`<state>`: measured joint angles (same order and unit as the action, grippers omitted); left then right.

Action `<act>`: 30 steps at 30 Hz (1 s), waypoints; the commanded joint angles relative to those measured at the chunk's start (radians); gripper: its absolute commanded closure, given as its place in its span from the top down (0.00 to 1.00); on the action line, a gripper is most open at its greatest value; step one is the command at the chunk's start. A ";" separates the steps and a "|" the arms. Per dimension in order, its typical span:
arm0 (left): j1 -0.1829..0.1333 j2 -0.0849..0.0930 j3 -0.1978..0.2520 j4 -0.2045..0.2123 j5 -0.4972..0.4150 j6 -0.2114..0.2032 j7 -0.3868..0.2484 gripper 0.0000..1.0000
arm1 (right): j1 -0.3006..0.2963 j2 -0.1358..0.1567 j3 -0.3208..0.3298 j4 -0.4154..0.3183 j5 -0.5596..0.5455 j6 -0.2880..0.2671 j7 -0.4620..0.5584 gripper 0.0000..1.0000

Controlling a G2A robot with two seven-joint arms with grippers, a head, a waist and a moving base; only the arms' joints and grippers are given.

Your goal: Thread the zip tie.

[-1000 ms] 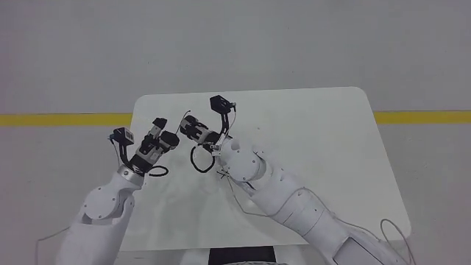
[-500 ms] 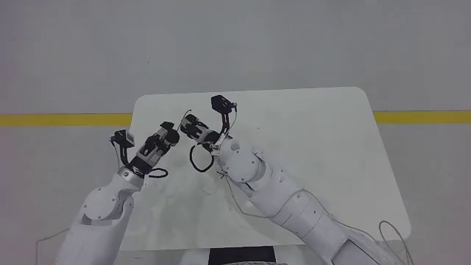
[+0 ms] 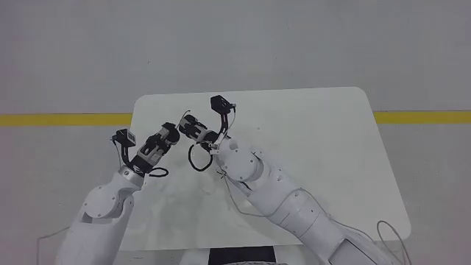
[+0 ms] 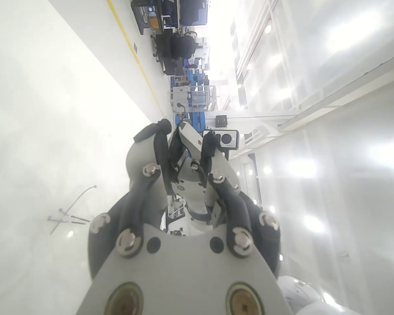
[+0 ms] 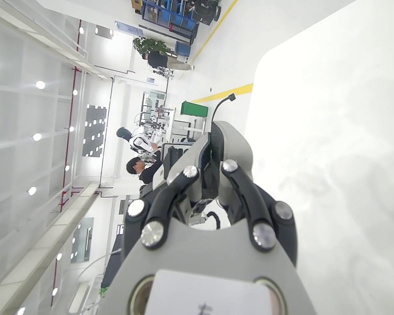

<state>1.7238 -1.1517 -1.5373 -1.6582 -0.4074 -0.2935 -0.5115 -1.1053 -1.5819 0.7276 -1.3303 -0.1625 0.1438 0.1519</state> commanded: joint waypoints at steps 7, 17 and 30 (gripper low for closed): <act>-0.008 0.002 0.003 0.006 0.003 -0.005 -0.011 0.00 | 0.001 -0.007 0.010 0.012 0.002 -0.019 0.010 0.00; -0.015 0.004 0.005 0.017 0.002 -0.008 -0.010 0.00 | -0.007 -0.010 0.030 0.011 0.003 -0.027 0.029 0.40; -0.026 0.006 0.004 0.024 -0.014 -0.014 -0.017 0.00 | -0.032 -0.002 0.073 -0.013 -0.033 -0.027 0.052 1.00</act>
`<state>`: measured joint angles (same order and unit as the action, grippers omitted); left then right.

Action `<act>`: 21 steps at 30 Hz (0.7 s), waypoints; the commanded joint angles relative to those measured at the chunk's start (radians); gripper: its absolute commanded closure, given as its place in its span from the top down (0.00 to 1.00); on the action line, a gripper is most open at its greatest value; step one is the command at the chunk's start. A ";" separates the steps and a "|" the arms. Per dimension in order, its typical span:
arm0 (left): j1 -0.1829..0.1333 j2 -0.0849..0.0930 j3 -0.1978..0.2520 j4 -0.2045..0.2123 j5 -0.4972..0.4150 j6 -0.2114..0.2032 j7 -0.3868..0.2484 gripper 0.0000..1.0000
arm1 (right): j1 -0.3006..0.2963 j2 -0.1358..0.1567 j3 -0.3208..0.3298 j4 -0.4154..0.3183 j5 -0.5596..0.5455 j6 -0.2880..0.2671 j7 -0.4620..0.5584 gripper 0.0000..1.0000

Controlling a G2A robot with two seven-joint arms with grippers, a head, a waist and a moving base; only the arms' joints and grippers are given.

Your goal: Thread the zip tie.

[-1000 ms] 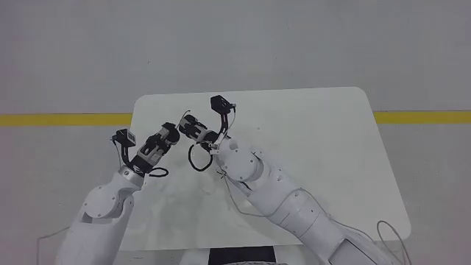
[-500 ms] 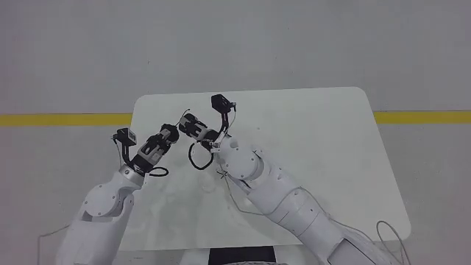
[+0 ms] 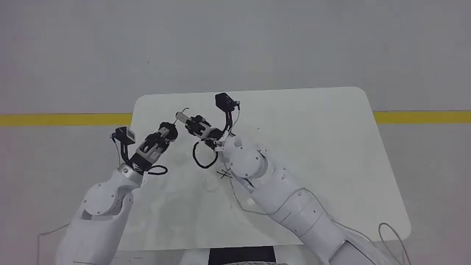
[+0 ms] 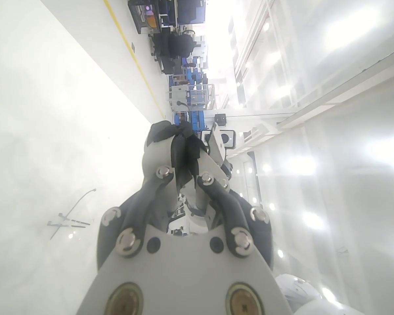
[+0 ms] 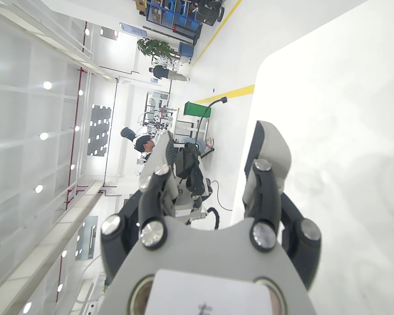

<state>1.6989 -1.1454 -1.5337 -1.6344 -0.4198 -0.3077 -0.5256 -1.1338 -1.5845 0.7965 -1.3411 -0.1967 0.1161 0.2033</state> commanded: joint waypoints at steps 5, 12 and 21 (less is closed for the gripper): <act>-0.002 0.004 -0.001 0.000 0.001 0.005 -0.049 0.00 | -0.016 0.000 0.028 -0.003 0.051 -0.033 0.012 1.00; 0.025 0.015 -0.038 -0.001 -0.044 0.009 -0.142 0.00 | 0.001 0.009 0.091 0.058 0.167 -0.096 0.153 1.00; 0.034 0.023 -0.070 -0.007 -0.069 0.004 -0.236 0.00 | 0.013 0.015 0.106 0.078 0.194 -0.114 0.246 1.00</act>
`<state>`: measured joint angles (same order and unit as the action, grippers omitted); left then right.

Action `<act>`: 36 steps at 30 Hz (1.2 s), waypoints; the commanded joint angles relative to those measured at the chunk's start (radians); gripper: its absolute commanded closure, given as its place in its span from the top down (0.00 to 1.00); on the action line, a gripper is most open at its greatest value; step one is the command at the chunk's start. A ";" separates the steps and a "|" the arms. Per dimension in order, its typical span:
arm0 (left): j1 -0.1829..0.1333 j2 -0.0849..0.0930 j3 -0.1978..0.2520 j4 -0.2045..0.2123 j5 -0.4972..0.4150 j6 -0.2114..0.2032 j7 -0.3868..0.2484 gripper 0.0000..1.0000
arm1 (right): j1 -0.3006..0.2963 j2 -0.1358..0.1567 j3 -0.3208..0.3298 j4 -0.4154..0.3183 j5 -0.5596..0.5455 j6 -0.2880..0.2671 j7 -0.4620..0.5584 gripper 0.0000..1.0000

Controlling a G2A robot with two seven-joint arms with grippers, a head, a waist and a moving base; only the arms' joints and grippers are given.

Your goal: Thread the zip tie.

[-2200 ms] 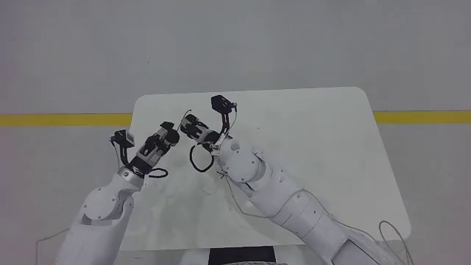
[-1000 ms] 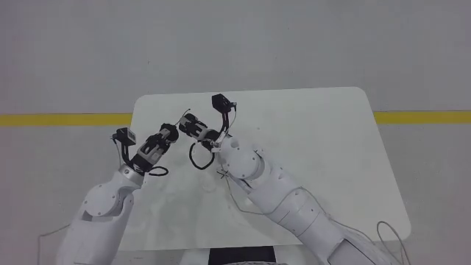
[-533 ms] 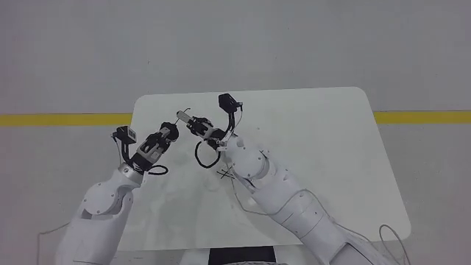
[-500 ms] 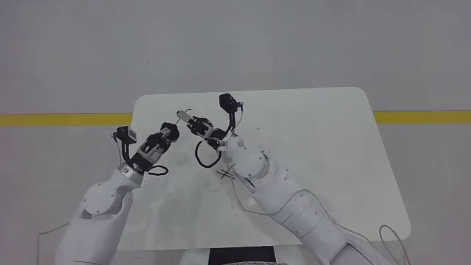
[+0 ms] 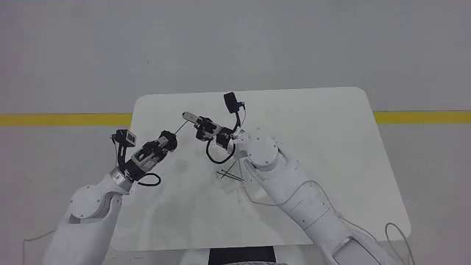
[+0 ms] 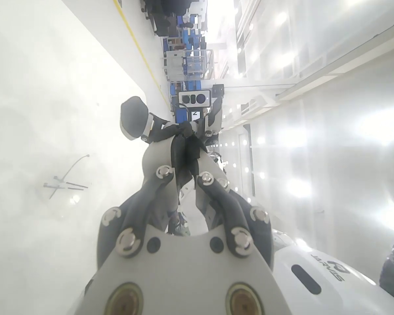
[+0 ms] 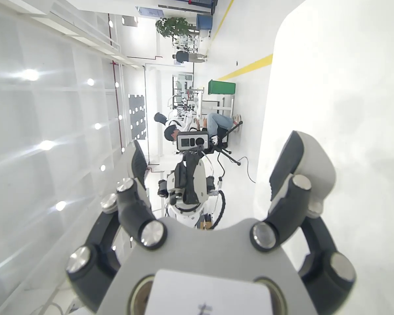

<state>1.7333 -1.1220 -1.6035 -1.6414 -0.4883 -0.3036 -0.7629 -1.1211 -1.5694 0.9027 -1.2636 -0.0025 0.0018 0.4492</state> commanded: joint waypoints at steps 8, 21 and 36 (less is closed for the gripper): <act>-0.011 0.007 -0.014 0.006 -0.016 0.058 -0.056 0.00 | -0.032 0.008 0.030 -0.008 0.033 -0.030 0.003 1.00; -0.099 0.058 -0.098 0.193 -0.083 0.173 -0.606 0.00 | -0.134 0.066 0.173 -0.023 0.116 -0.109 0.289 1.00; -0.126 0.063 -0.045 0.190 -0.157 0.235 -0.627 0.00 | -0.123 0.072 0.186 0.070 0.317 -0.120 0.470 1.00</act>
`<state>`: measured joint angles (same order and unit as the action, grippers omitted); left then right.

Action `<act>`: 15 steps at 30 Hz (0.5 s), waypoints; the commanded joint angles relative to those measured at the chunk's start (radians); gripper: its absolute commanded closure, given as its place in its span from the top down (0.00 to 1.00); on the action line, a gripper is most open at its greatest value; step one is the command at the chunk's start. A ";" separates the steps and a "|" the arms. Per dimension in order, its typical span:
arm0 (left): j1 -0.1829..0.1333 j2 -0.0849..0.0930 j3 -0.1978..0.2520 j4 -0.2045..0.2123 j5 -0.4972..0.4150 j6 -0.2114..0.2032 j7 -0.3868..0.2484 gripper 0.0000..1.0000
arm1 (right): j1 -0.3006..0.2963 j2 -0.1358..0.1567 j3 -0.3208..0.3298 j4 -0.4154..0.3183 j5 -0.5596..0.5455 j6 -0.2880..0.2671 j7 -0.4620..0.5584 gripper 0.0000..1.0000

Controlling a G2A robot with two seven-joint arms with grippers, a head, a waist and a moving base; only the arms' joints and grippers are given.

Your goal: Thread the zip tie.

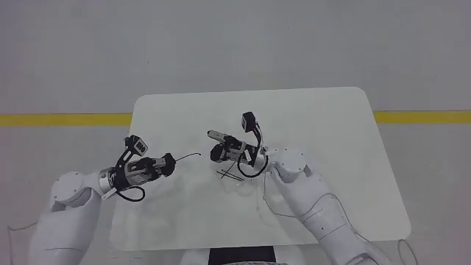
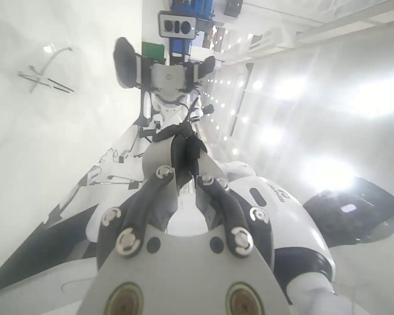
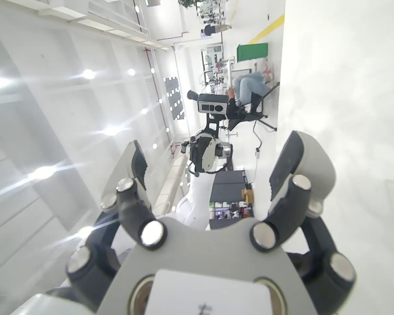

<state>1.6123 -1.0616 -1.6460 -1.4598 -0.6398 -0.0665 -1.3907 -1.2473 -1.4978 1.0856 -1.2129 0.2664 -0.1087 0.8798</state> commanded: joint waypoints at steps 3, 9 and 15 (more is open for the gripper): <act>-0.011 0.010 0.007 0.015 0.015 -0.030 0.001 0.00 | 0.007 0.000 0.007 0.029 0.080 -0.020 0.066 1.00; -0.011 0.010 0.007 0.015 0.015 -0.030 0.001 0.00 | 0.005 0.000 0.006 0.028 0.083 -0.018 0.064 1.00; -0.011 0.010 0.007 0.015 0.015 -0.030 0.001 0.00 | 0.021 -0.008 -0.014 0.089 0.256 0.032 0.156 1.00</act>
<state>1.6016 -1.0518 -1.6392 -1.4444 -0.6249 -0.0963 -1.3900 -1.2359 -1.5040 1.0745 -1.1441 0.4927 -0.0847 1.0195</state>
